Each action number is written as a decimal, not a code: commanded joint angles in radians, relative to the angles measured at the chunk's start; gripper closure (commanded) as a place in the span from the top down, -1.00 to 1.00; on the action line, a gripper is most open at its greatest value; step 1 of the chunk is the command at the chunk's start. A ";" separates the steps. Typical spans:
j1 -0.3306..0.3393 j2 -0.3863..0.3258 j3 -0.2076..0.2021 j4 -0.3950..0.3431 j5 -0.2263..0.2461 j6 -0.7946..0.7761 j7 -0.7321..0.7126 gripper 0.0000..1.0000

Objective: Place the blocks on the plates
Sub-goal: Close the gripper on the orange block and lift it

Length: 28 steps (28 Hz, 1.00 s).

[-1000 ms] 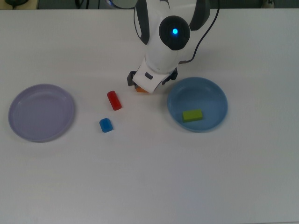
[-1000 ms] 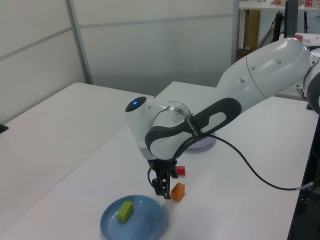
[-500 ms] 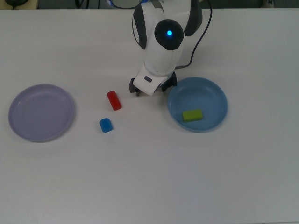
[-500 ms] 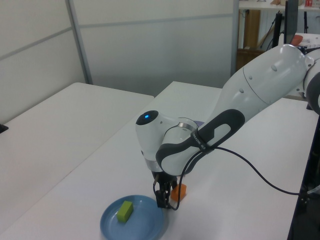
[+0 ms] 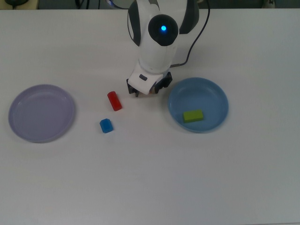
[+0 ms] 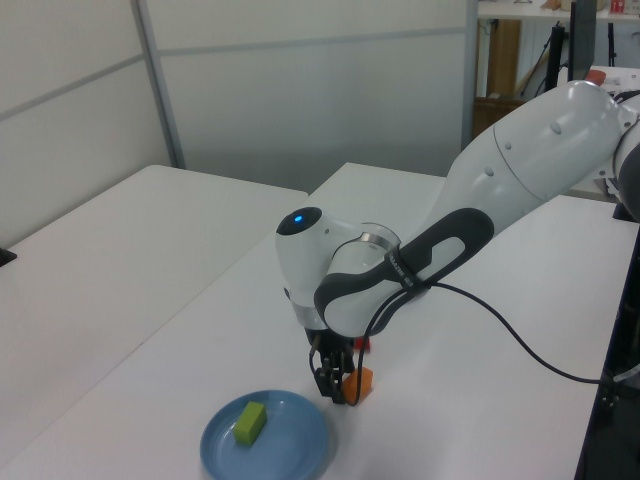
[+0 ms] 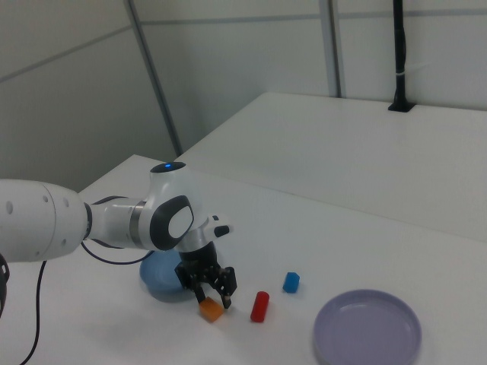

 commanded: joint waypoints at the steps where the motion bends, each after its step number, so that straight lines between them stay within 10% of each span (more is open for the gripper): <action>1: -0.010 -0.037 -0.004 -0.027 -0.001 -0.031 -0.132 0.58; 4: -0.010 -0.035 -0.004 -0.027 -0.018 -0.033 -0.146 1.00; 16: -0.014 -0.050 -0.004 -0.041 -0.050 -0.035 -0.153 1.00; 28: -0.041 -0.061 -0.006 0.012 -0.023 -0.036 0.262 1.00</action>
